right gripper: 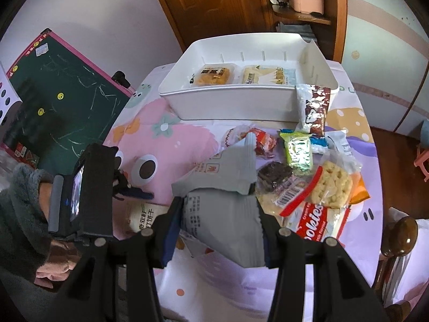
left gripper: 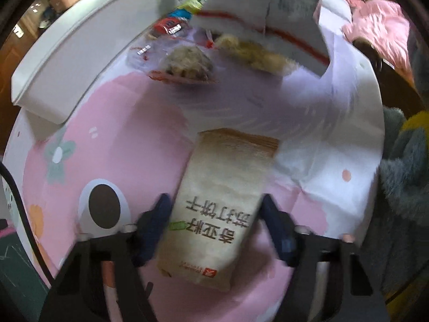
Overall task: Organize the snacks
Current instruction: 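Grasp the tan biscuit packet with the left tool, then lift the biscuit packet into the white bin and open the left tool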
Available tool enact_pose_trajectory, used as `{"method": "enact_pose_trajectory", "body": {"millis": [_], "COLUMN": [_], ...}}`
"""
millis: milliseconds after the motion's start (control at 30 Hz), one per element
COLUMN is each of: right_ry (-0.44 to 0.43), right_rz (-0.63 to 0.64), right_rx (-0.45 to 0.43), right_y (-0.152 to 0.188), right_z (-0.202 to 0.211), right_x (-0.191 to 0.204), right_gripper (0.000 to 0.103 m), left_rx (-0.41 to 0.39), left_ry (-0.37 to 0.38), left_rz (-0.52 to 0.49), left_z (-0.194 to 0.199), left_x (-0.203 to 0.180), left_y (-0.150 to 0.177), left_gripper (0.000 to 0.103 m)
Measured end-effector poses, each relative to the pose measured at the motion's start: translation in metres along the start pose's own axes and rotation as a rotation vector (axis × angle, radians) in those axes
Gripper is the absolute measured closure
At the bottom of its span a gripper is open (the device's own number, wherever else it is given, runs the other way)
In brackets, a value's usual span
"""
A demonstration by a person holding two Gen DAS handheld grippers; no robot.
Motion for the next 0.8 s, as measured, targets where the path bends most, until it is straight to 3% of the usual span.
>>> {"method": "enact_pose_trajectory", "body": {"millis": [200, 433, 633, 800], "right_ry": [-0.018, -0.011, 0.023, 0.068], "right_rz": [-0.009, 0.006, 0.011, 0.002], "right_rx": [0.007, -0.017, -0.073, -0.158], "right_y": [-0.003, -0.013, -0.04, -0.091], "right_z": [-0.01, -0.005, 0.009, 0.023], "right_x": [0.001, -0.003, -0.014, -0.027], "right_gripper": [0.054, 0.054, 0.054, 0.054], "left_rx": [-0.039, -0.167, -0.244, -0.329], "left_ry": [-0.039, -0.069, -0.237, -0.347], "left_rz": [0.174, 0.338, 0.462, 0.584], "left_z": [0.003, 0.039, 0.092, 0.136], "left_x": [0.01, 0.014, 0.052, 0.103], "left_y": [-0.003, -0.02, -0.053, -0.087], "left_gripper": [0.049, 0.049, 0.049, 0.049]}}
Point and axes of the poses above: each gripper's, at about its wrist camera, not at the fingertips, and z roughly against the way its jaws point, x to its left, y to its underside, the point moved 7 cm from there along -z, roughly the way its jaws point, and after that the axes turned 5 degrees about y, right-handed, at the moved point
